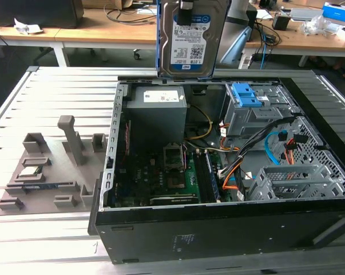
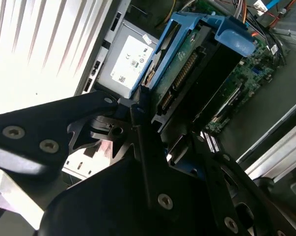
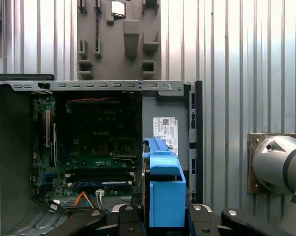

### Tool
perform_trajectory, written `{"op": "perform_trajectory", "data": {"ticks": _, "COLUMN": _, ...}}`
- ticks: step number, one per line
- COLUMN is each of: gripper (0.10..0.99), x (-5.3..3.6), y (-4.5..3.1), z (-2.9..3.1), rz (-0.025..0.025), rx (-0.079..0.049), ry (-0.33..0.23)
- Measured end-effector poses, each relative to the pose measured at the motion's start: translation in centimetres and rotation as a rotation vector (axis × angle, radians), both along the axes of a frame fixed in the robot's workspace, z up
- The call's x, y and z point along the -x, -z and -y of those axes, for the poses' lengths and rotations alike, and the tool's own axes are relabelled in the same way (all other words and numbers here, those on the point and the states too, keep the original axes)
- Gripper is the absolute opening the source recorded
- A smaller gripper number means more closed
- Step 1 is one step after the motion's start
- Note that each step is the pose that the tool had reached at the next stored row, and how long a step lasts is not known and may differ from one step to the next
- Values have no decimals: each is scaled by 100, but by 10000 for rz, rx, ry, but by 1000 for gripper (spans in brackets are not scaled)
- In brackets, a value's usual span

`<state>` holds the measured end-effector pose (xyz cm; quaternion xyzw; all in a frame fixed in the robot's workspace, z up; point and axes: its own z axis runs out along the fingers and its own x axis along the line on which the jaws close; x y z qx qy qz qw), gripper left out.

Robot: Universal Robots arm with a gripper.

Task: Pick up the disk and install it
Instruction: 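Pick up the disk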

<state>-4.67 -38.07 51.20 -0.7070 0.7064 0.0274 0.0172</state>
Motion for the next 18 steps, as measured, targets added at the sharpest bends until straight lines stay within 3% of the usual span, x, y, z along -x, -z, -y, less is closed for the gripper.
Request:
{"op": "perform_trajectory", "data": {"ticks": 15, "gripper": 365, "x": 0, "y": 32, "z": 423, "rz": 0, "rx": 157, "ry": 0}}
{"op": "perform_trajectory", "data": {"ticks": 18, "gripper": 365, "x": 0, "y": 40, "z": 531, "rz": 0, "rx": 191, "ry": 0}}
